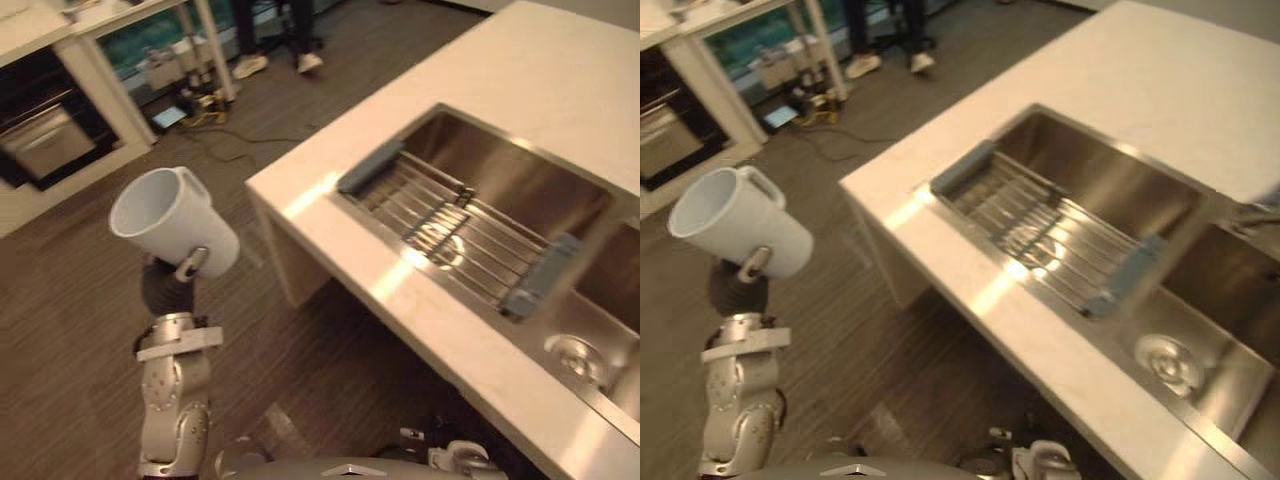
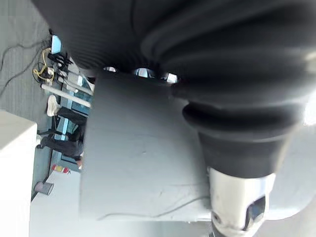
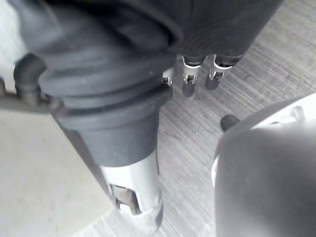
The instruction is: Walk over to the sink, pick up the cup, carry it to the dishwasher, place the cup inside the dishwasher, then close the dishwasher door
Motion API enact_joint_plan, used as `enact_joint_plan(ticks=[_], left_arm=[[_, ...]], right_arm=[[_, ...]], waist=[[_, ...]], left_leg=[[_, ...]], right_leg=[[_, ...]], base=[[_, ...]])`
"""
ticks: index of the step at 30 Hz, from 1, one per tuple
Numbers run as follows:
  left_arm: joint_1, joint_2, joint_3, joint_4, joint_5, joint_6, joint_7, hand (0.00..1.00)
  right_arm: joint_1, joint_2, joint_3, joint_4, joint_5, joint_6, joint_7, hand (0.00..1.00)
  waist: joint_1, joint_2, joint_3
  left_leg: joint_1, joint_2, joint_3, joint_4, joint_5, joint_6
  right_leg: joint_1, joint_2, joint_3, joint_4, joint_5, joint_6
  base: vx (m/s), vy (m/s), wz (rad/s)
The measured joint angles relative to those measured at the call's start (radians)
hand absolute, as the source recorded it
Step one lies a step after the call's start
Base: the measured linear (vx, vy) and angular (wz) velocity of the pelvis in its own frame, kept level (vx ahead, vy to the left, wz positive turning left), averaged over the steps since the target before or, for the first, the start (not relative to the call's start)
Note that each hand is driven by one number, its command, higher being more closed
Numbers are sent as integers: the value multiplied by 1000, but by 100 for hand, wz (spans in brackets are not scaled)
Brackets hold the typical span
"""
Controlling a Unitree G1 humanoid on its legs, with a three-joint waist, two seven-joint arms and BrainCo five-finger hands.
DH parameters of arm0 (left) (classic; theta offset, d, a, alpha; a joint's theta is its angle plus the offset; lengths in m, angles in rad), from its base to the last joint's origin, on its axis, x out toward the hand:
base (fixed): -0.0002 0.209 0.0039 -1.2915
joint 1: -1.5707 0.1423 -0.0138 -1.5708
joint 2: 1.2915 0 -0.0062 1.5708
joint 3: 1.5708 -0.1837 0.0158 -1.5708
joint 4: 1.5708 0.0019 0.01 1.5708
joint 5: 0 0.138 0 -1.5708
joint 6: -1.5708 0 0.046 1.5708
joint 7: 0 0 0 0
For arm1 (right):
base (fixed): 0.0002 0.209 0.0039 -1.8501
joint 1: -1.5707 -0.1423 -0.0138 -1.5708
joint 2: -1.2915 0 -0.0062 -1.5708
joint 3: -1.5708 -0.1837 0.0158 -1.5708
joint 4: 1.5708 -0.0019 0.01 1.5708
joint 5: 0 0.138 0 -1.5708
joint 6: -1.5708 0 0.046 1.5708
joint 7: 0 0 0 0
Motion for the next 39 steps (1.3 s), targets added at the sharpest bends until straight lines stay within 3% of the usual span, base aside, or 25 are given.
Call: enact_joint_plan(ticks=[1, 2, 3, 4, 5, 7, 8, 9, 11, 12, 13, 14, 15, 16, 17, 18, 20, 24, 32, 35, 39], left_arm=[[7, -11, -17, 1, 0, -1, -1, 100], [13, -26, -20, 0, -1, -15, 2, 100], [-8, -18, -12, -6, -1, -34, 2, 100], [-33, 0, -9, -5, -1, -39, 0, 100], [-72, 38, -17, 15, -1, -39, 1, 100], [-55, 13, -53, 51, -1, -26, 3, 100], [-45, 7, -79, 51, -1, -18, 2, 100], [-49, 8, -102, 52, -1, -8, -1, 100], [-64, 13, -119, 62, -4, -7, -2, 100], [-83, 20, -153, 93, -10, -8, -16, 100], [-89, 23, -165, 103, -11, -9, -26, 100], [-96, 34, -189, 126, -22, -13, -47, 100], [-117, 46, -196, 153, -33, -13, -63, 100], [-133, 52, -199, 167, -39, -13, -67, 100], [-141, 75, -200, 173, -40, -8, -67, 100], [-141, 78, -203, 184, -40, -3, -68, 100], [-136, 80, -246, 196, -39, 15, -67, 100], [-180, 77, -290, 196, -35, 36, -63, 100], [-179, 123, -265, 194, 4, 48, 56, 100], [-164, 134, -251, 187, 4, 61, 90, 100], [-121, 135, -246, 153, 39, 62, 91, 100]], right_arm=[[15, -2, 5, -8, 0, 24, 5, 0], [19, -20, 1, -20, -9, 37, 18, 0], [-3, -28, 2, -30, -24, 45, 22, 0], [-11, -15, 3, -41, -32, 47, 21, 0], [0, 23, 26, -63, -38, 63, 17, 0], [-10, 2, 40, -63, -39, 82, 2, 0], [-10, -8, 41, -62, -39, 86, -8, 0], [-7, -11, 37, -58, -37, 92, -22, 0], [8, -10, 15, -63, -30, 90, -29, 0], [40, 0, -12, -75, -11, 83, -49, 0], [51, 3, -16, -86, -1, 82, -58, 0], [67, 24, -23, -97, 16, 80, -75, 0], [72, 45, -17, -96, 35, 72, -92, 0], [72, 60, -15, -94, 45, 70, -93, 0], [79, 97, -5, -92, 45, 64, -93, 0], [83, 108, -2, -86, 45, 60, -93, 0], [85, 102, 10, -77, 56, 45, -90, 0], [84, 80, 40, -68, 58, 41, -79, 0], [73, 70, 152, -60, -2, 42, -15, 0], [58, 70, 160, -58, -39, 46, -4, 0], [50, 51, 179, -49, -38, 60, -5, 0]], waist=[[-9, -1, -3], [-20, 37, -16], [-27, 58, -31], [-31, 52, -32], [-44, -11, -19], [-48, 16, -17], [-37, 17, -10], [-29, 35, -12], [-30, 33, -11], [-36, 25, -13], [-39, 16, -15], [-42, 19, -18], [-52, -31, -16], [-50, -56, -2], [-48, -125, 9], [-60, -146, 11], [-34, -141, 0], [-49, -105, -22], [-32, -147, -64], [-38, -145, -65], [-37, -121, -71]], left_leg=[[38, -49, -5, -92, 4, -3], [93, -85, -30, -257, 4, -1], [115, -81, -49, -368, 11, -13], [114, -85, -57, -416, 23, -45], [120, -121, -103, -453, 33, -83], [150, -108, -125, -486, 29, -149], [159, -110, -127, -499, 22, -151], [165, -113, -132, -496, 4, -136], [145, -119, -168, -453, 3, -128], [114, -126, -252, -416, -7, -97], [104, -131, -295, -416, -8, -86], [83, -129, -388, -419, -16, -74], [44, -131, -462, -423, -14, -81], [37, -143, -492, -428, -13, -86], [25, -184, -531, -434, -4, -94], [23, -196, -556, -430, -1, -100], [35, -191, -571, -440, 4, -109], [77, -197, -597, -527, 56, -107], [107, -193, -597, -571, 117, -100], [100, -198, -627, -573, 144, -100], [55, -195, -680, -575, 162, -100]], right_leg=[[11, -88, -48, 147, -6, -32], [-54, -95, -63, 234, -79, 22], [-107, -22, -61, 167, -114, 51], [-143, 25, -67, 91, -100, 28], [-169, 69, -61, -53, 45, -72], [-130, 78, -89, -44, 75, -114], [-115, 76, -88, -38, 72, -110], [-112, 55, -21, 9, 77, -116], [-133, 48, 176, 40, 104, -132], [-164, 49, 433, 88, 129, -142], [-181, 52, 526, 113, 132, -137], [-205, 103, 721, 100, 41, -54], [-194, 179, 877, 8, -35, 2], [-181, 203, 937, -48, -46, 8], [-156, 221, 1031, -131, -38, 16], [-138, 222, 1066, -132, -5, 68], [-122, 239, 1054, -101, -29, 66], [-85, 231, 996, -115, -30, 81], [-47, 231, 974, -132, -29, 81], [-46, 227, 947, -132, -28, 78], [-28, 224, 833, -142, -42, 80]], base=[[-28, 301, 126], [-86, 287, 112], [-124, 180, 80], [-141, -83, 97], [-95, -125, 114], [-28, -42, 70], [-56, 78, 24], [-84, 88, 36], [-80, 83, 78], [-68, 58, 121], [-70, 26, 160], [-59, -25, 161], [-67, -71, 165], [-86, -110, 154], [-64, -109, 115], [-23, -121, 105], [42, -94, 36], [86, -35, 34], [10, -3, 10], [-74, -17, 26], [-144, -25, 73]])
